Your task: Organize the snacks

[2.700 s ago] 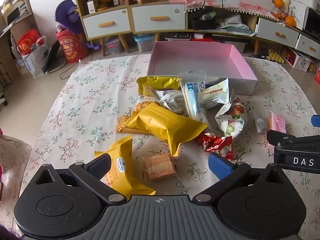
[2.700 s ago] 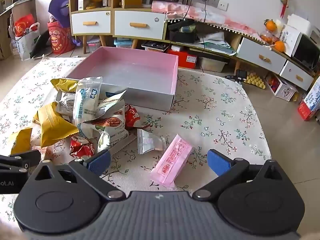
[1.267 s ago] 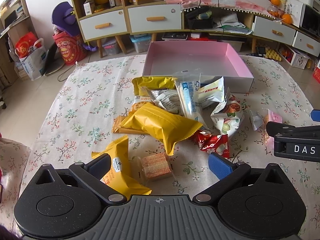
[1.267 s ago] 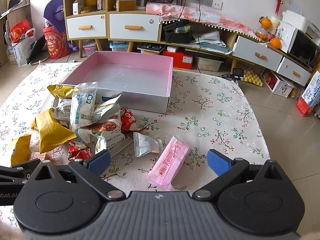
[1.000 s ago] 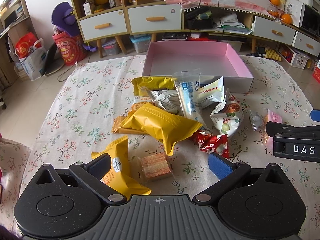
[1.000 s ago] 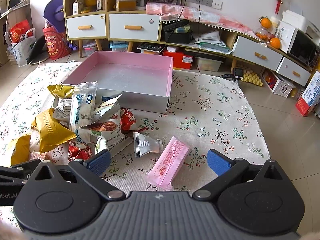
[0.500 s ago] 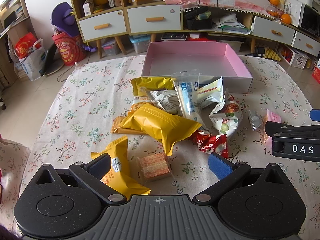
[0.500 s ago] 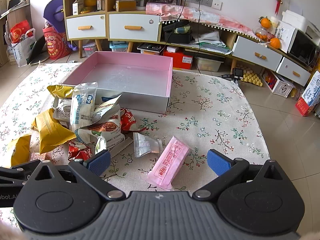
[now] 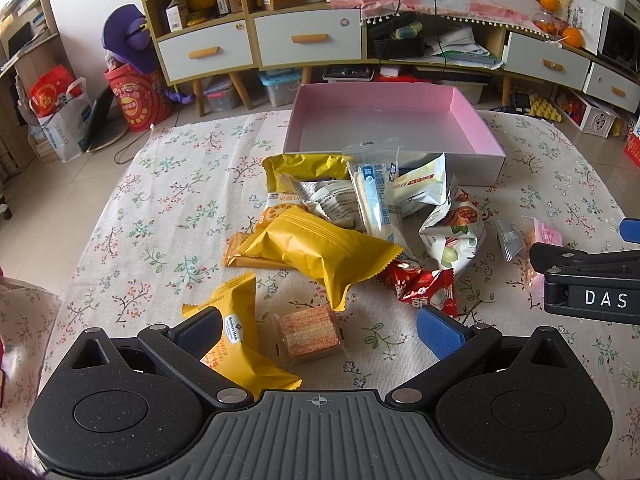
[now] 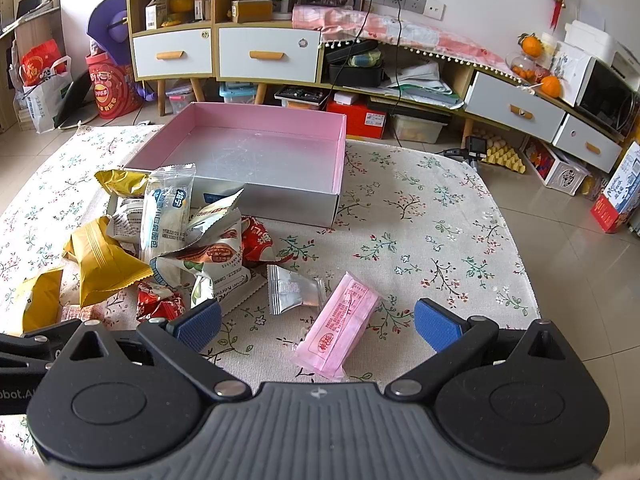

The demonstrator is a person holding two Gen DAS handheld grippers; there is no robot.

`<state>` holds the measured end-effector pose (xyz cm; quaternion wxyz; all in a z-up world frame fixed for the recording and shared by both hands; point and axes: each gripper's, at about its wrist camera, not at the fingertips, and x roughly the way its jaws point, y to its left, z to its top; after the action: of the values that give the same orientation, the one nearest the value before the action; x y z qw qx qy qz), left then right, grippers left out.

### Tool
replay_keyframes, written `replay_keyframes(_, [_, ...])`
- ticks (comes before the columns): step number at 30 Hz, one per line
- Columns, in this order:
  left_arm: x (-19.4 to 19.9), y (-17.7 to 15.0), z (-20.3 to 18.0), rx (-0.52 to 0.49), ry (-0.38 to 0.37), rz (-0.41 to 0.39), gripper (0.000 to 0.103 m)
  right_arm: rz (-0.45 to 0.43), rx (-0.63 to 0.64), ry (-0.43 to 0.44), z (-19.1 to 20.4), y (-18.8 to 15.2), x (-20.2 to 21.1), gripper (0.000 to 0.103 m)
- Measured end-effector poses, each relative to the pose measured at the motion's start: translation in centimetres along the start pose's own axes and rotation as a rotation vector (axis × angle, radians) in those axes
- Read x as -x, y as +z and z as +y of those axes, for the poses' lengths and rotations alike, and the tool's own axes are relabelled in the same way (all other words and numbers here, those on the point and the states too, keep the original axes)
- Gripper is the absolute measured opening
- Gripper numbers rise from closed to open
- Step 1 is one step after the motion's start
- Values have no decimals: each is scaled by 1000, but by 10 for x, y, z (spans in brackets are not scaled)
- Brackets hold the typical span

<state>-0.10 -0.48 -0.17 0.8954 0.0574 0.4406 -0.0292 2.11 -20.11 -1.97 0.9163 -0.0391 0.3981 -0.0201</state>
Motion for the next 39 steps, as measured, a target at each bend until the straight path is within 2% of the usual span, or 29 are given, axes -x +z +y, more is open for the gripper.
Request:
replay_keyframes(16, [0, 0, 0, -1, 2, -2, 103, 1, 1, 0, 0, 0, 0, 103])
replay_keyframes(23, [1, 6, 9, -5, 6, -33, 103, -12, 9, 25, 2, 6, -1, 103])
replay_keyframes(28, [-2, 16, 32, 13, -82, -38, 103, -41, 38, 77, 3, 17, -5, 103])
replay_keyframes(31, [-9, 24, 44, 15, -145, -33, 103, -30, 28, 142, 1, 24, -13, 102])
replay_keyframes(35, [-22, 33, 60, 40, -208, -24, 102, 7, -12, 245, -6, 30, -26, 97])
replay_keyframes(39, [-33, 40, 70, 104, -257, -17, 98, 16, -16, 302, -6, 33, -34, 92])
